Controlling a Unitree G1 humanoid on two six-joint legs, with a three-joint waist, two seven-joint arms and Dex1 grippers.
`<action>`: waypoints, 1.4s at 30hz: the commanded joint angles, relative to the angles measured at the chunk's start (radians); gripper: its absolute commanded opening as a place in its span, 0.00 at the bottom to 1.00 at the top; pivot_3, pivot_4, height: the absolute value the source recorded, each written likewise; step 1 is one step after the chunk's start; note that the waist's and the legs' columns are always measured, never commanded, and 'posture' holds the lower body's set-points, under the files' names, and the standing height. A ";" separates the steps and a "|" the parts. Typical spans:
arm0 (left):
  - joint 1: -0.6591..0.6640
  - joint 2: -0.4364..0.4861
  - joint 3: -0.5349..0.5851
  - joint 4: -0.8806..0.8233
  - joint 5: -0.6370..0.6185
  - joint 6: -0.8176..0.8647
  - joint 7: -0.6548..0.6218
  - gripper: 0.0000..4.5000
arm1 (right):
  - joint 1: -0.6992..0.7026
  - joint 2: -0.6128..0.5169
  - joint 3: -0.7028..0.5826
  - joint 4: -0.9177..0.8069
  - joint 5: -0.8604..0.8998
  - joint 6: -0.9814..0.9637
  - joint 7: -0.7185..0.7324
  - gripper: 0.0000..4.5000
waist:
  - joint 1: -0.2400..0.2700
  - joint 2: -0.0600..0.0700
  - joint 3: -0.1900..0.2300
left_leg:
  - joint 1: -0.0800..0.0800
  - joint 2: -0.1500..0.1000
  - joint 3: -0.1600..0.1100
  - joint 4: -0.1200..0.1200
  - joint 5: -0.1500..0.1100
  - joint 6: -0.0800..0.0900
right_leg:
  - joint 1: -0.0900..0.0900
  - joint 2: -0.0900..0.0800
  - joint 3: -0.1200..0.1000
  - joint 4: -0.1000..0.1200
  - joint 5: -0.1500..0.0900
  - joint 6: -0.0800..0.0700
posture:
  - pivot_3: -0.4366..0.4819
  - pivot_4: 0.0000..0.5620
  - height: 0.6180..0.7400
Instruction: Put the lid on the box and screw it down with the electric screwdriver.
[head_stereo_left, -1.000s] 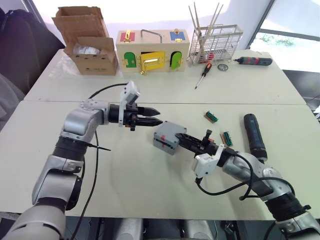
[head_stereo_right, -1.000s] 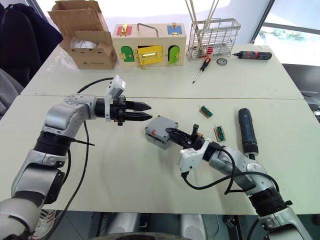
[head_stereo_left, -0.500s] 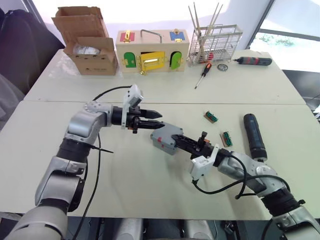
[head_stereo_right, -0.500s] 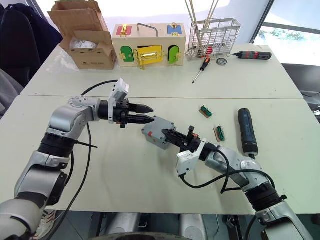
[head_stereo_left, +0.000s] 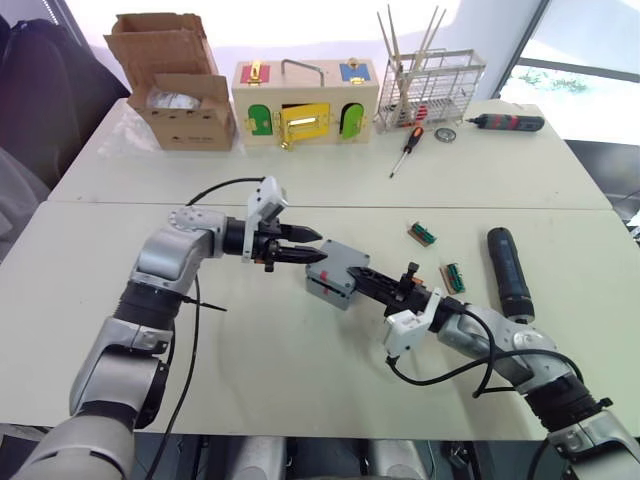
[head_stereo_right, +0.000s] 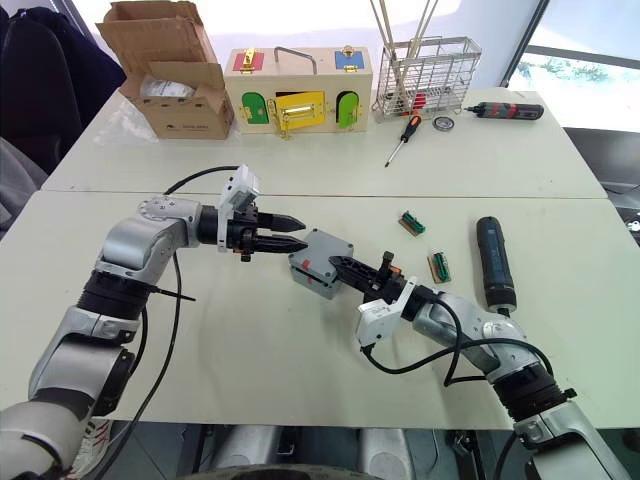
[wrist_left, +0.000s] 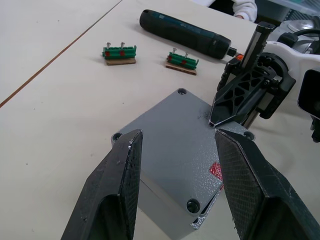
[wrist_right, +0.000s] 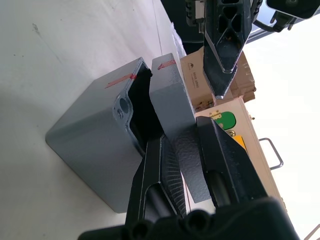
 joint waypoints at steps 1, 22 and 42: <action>-0.004 -0.005 -0.007 -0.024 0.010 -0.029 -0.007 0.51 | 0.020 -0.017 0.015 -0.003 -0.010 -0.005 0.004 0.03 | 0.000 0.000 0.000 | 0.000 0.000 0.000 0.000 0.000 0.000 | 0.000 0.000 0.000 0.000 0.000 0.000 | 0.48 0.27 0.96; 0.028 -0.043 -0.083 -0.028 0.099 -0.107 -0.008 0.01 | 0.027 -0.028 0.036 0.040 -0.033 -0.002 -0.034 0.03 | 0.004 0.000 0.000 | 0.011 0.000 -0.002 -0.001 -0.001 0.002 | 0.015 0.000 -0.001 -0.009 0.000 0.000 | 0.48 0.27 0.96; 0.008 -0.063 -0.117 0.012 0.163 -0.173 -0.012 0.01 | 0.074 -0.027 0.041 0.023 -0.053 0.033 -0.081 0.03 | 0.004 0.000 -0.001 | 0.014 0.000 -0.002 -0.002 -0.002 0.003 | 0.020 0.001 0.000 -0.012 0.000 0.000 | 0.48 0.27 0.96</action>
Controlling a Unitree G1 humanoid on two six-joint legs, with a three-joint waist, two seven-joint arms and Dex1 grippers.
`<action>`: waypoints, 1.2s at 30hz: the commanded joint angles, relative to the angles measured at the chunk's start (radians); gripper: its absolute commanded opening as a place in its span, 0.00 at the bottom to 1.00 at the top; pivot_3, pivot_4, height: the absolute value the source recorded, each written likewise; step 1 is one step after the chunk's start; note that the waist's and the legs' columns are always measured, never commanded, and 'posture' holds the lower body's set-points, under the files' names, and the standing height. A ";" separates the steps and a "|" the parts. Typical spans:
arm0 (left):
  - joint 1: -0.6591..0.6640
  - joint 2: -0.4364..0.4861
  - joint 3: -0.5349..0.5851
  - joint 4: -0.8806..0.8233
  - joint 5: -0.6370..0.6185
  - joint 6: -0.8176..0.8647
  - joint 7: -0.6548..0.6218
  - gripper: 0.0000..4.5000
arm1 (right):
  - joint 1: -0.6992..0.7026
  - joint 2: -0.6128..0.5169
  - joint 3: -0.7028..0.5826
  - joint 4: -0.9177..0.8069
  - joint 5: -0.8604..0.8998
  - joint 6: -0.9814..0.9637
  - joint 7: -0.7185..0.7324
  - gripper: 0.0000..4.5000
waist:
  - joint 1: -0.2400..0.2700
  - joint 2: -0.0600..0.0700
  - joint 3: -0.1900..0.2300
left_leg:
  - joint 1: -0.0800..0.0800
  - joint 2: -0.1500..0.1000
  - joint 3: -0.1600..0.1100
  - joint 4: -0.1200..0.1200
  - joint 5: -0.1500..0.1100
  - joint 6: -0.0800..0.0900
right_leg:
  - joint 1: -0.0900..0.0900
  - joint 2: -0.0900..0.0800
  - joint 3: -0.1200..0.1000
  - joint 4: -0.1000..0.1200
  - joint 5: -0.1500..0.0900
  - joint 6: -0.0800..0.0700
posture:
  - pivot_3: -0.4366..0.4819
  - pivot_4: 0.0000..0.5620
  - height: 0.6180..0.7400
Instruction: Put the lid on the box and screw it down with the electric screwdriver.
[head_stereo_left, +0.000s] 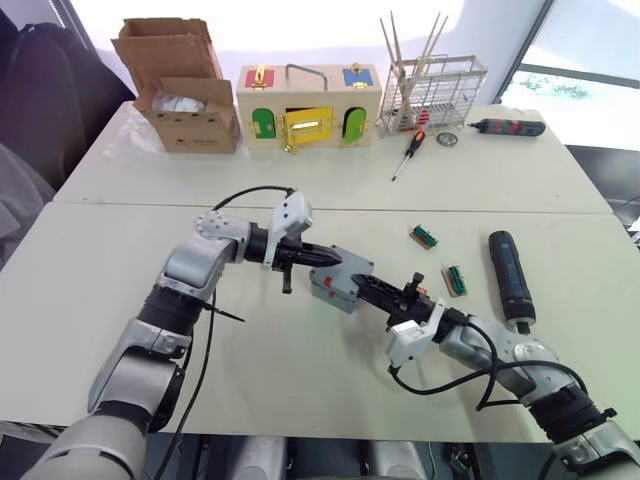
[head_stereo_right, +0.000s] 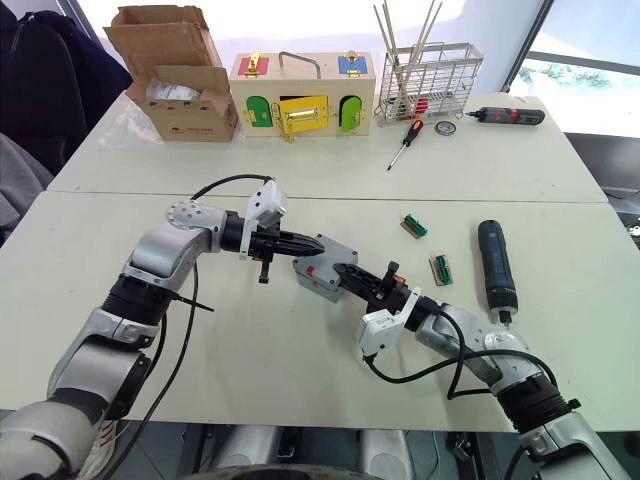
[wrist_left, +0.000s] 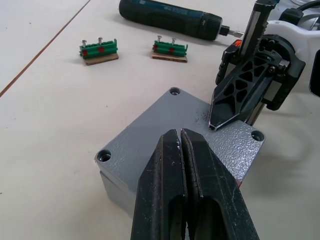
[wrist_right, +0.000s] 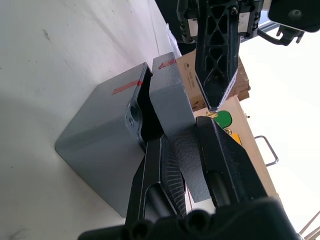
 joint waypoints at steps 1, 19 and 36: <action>0.008 0.005 -0.047 0.008 0.051 -0.060 -0.007 0.01 | 0.020 -0.010 0.025 0.028 -0.015 0.008 0.017 0.03 | 0.000 0.000 0.000 | 0.000 0.000 0.000 0.000 0.000 0.000 | 0.000 0.000 0.000 0.000 0.000 0.000 | 0.48 0.27 0.96; 0.097 -0.004 -0.210 0.082 0.242 -0.210 0.023 0.00 | 0.037 -0.084 -0.038 -0.050 0.016 -0.009 -0.006 0.72 | 0.010 0.001 -0.022 | 0.020 0.000 -0.002 -0.002 -0.006 0.009 | 0.024 0.000 0.000 -0.006 0.000 0.000 | 0.48 0.27 0.96; 0.109 -0.008 -0.232 0.158 0.298 -0.277 0.056 0.00 | 0.108 -0.121 -0.093 -0.107 0.034 -0.027 -0.019 0.72 | 0.025 0.005 -0.028 | 0.023 -0.001 -0.005 -0.002 -0.009 0.015 | 0.034 0.001 0.001 -0.020 -0.001 0.000 | 0.48 0.27 0.96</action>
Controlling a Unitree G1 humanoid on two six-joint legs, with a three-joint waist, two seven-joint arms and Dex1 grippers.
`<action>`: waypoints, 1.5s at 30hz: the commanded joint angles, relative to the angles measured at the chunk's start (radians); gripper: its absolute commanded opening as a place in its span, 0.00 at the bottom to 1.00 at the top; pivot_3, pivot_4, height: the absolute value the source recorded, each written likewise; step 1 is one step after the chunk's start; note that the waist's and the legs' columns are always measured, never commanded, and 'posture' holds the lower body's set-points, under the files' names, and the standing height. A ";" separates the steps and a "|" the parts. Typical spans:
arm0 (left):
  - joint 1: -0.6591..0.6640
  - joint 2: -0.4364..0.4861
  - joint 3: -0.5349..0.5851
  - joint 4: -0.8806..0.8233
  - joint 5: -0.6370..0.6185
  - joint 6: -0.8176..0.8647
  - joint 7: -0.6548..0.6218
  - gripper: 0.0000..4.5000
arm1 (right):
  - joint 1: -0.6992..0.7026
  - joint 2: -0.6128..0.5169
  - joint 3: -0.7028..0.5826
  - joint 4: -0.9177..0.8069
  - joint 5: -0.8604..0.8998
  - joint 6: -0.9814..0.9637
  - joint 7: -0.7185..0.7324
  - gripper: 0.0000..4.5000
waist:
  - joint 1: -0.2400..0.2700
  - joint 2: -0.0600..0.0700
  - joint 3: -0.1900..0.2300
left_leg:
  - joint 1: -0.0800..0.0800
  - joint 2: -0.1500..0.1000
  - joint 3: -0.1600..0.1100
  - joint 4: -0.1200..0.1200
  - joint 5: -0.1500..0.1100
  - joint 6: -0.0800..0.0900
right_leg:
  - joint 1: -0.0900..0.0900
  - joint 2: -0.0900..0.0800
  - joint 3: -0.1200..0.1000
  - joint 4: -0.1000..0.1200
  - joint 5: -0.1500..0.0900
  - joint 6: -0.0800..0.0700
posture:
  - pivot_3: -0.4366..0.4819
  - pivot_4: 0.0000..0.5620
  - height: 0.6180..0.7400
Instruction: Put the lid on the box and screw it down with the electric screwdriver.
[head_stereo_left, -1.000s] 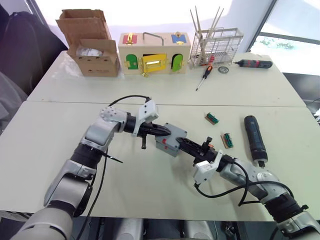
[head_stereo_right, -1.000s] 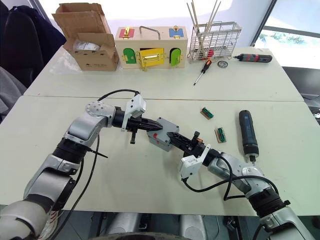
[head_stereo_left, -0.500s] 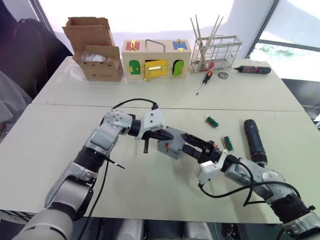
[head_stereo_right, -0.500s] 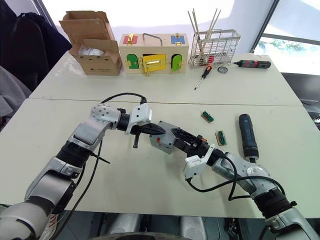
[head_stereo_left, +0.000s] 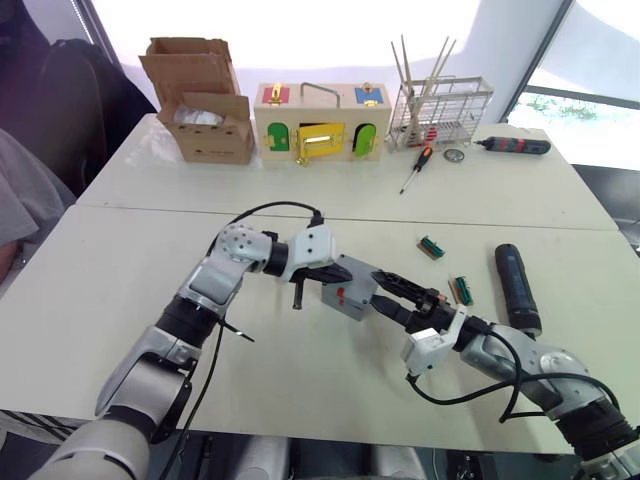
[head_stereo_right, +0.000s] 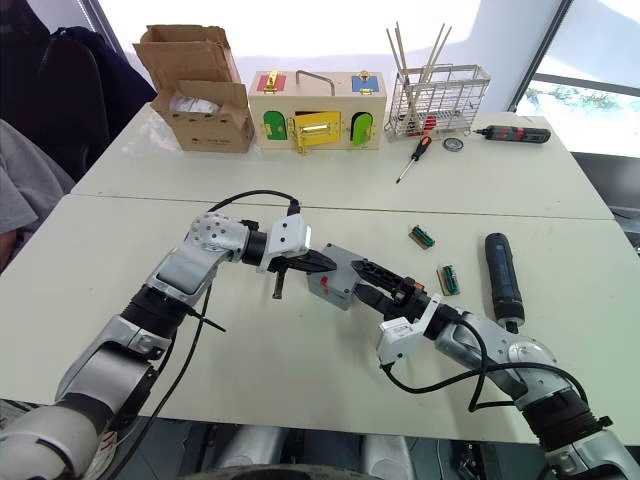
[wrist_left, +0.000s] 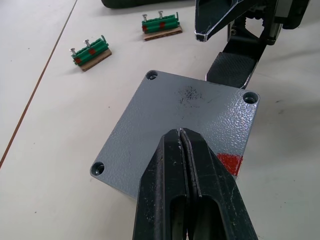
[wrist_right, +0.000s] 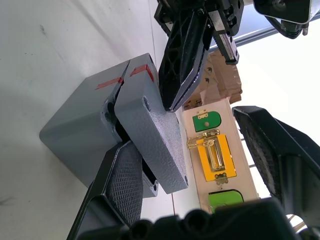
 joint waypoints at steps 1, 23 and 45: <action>0.066 0.026 -0.102 0.121 0.118 0.030 0.003 0.00 | 0.020 -0.026 -0.035 -0.033 0.012 -0.025 -0.022 0.72 | 0.000 0.000 0.000 | 0.000 0.000 0.000 0.000 0.000 0.000 | 0.000 0.000 0.000 0.000 0.000 0.000 | 0.48 0.27 0.96; 0.075 0.000 -0.077 0.067 0.078 0.047 0.042 0.00 | 0.171 -0.074 -0.149 -0.088 0.063 -0.025 -0.051 0.72 | -0.002 0.001 0.000 | 0.007 -0.011 -0.022 -0.001 0.000 0.000 | 0.011 -0.001 0.003 -0.002 -0.009 0.002 | 0.48 0.27 0.96; 0.124 0.109 0.296 -0.334 -0.258 0.496 0.306 0.00 | -0.018 0.177 -0.284 -0.351 1.355 0.988 0.615 0.01 | -0.016 0.003 0.020 | -0.005 -0.004 -0.025 -0.015 0.009 -0.015 | -0.005 0.004 0.003 0.003 -0.010 0.000 | 0.48 0.27 0.96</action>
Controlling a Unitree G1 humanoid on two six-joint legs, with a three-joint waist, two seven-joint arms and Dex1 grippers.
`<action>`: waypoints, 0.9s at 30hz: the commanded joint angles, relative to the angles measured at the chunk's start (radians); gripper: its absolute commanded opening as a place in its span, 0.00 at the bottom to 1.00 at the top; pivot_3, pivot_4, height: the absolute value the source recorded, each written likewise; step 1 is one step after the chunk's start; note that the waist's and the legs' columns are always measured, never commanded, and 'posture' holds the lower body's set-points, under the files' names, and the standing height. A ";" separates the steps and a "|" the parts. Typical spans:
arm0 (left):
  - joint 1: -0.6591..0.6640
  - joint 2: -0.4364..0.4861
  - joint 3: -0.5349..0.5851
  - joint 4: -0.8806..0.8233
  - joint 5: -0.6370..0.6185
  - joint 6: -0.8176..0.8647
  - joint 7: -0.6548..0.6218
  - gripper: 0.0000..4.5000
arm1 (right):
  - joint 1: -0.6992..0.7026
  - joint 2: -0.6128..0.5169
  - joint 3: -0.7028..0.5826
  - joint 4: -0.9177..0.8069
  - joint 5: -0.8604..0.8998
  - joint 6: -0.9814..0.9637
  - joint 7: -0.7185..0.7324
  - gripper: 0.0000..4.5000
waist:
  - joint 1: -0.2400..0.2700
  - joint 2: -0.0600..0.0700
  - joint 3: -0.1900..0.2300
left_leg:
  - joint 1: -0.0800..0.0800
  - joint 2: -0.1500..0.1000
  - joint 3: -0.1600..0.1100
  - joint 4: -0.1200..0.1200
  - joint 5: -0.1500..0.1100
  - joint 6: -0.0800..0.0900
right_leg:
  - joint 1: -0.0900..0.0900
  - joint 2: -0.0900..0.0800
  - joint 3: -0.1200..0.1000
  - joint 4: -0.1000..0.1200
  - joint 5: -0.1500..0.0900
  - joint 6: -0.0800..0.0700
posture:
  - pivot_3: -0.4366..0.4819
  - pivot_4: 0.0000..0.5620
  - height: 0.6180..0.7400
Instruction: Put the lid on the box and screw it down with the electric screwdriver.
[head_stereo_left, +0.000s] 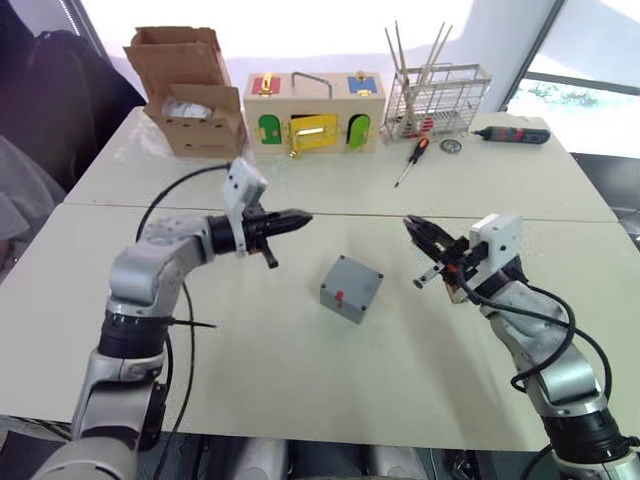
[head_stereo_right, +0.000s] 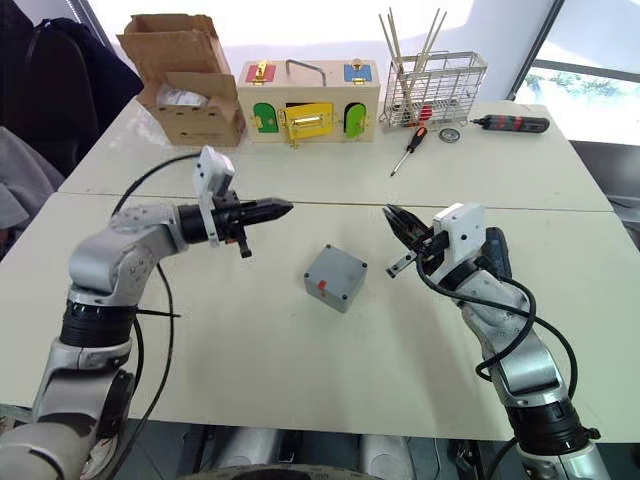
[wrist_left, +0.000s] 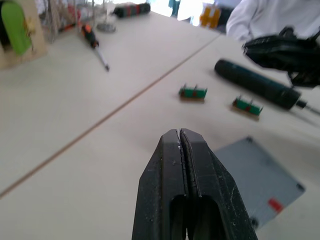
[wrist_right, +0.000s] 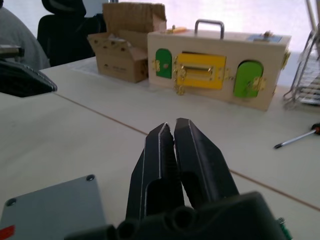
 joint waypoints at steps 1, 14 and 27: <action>0.015 0.019 -0.099 0.043 0.115 -0.154 -0.001 0.00 | 0.018 -0.037 -0.043 -0.036 0.119 0.161 0.089 0.01 | 0.006 0.000 0.000 | 0.000 0.000 0.000 0.000 0.000 0.000 | 0.000 0.000 0.000 0.000 0.000 0.000 | 0.48 0.27 0.96; 0.049 -0.062 -0.223 0.146 0.210 -0.283 -0.020 0.00 | 0.167 -0.154 0.004 -0.107 0.190 0.345 0.331 0.01 | 0.011 0.001 0.003 | -0.002 0.000 0.001 0.000 0.000 0.000 | -0.003 -0.002 0.000 -0.001 0.001 -0.001 | 0.48 0.27 0.96; 0.137 -0.051 -0.301 -0.019 0.227 -0.209 -0.033 0.00 | 0.039 -0.013 0.096 -0.011 0.069 0.329 0.272 0.01 | 0.015 0.001 0.003 | -0.003 0.000 0.001 -0.001 0.000 0.000 | -0.004 -0.003 0.000 -0.001 0.001 -0.001 | 0.48 0.27 0.96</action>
